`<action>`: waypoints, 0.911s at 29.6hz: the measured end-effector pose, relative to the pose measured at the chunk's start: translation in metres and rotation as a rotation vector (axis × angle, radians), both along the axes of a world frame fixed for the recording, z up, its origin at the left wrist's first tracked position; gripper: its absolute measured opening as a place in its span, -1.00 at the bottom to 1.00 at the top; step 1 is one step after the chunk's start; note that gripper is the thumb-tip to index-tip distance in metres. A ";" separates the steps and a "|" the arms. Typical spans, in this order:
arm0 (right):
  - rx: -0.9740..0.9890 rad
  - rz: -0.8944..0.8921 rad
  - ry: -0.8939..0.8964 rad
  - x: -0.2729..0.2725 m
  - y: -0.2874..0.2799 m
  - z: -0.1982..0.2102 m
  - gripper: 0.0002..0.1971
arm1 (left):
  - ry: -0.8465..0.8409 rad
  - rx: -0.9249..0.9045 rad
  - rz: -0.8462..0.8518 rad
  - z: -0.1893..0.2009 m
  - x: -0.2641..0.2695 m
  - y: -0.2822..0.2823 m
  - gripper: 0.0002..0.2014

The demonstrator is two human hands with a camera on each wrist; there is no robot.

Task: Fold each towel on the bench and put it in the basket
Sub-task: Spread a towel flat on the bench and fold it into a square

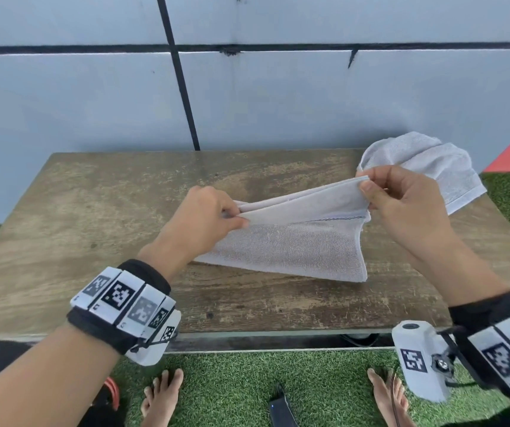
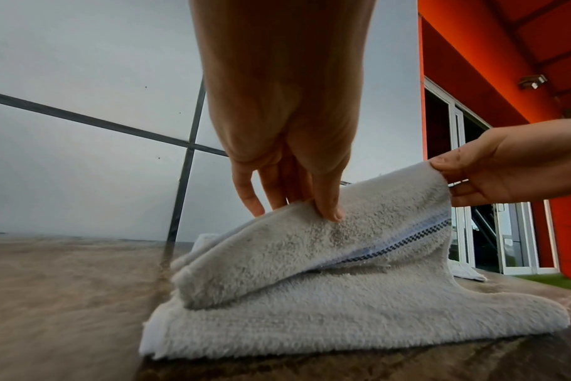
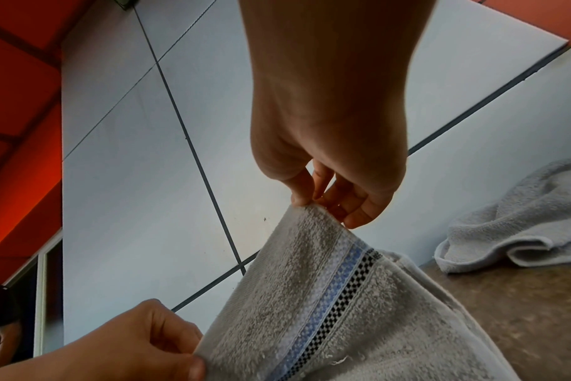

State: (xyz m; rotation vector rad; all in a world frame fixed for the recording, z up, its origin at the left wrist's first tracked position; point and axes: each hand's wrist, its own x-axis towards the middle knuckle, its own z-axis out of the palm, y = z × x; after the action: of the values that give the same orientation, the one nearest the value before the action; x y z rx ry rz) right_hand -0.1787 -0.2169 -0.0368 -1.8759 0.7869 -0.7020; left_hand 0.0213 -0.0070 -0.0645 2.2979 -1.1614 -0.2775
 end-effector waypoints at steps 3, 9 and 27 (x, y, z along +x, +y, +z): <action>0.031 -0.012 0.017 0.001 0.001 -0.001 -0.90 | 0.027 -0.087 0.071 0.006 -0.001 0.003 -0.82; 0.066 -0.072 0.027 0.002 -0.003 -0.002 -0.91 | -0.095 -0.061 -0.011 0.003 0.004 0.012 -0.90; 0.073 -0.086 0.081 0.002 0.001 -0.006 -0.87 | -0.141 0.387 -0.141 -0.030 0.011 0.033 -0.91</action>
State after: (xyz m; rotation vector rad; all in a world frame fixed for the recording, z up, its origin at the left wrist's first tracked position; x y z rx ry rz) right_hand -0.1764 -0.2157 -0.0428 -1.8225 0.9375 -0.6451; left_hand 0.0322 0.0258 -0.0944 2.6051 -1.4489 -0.4317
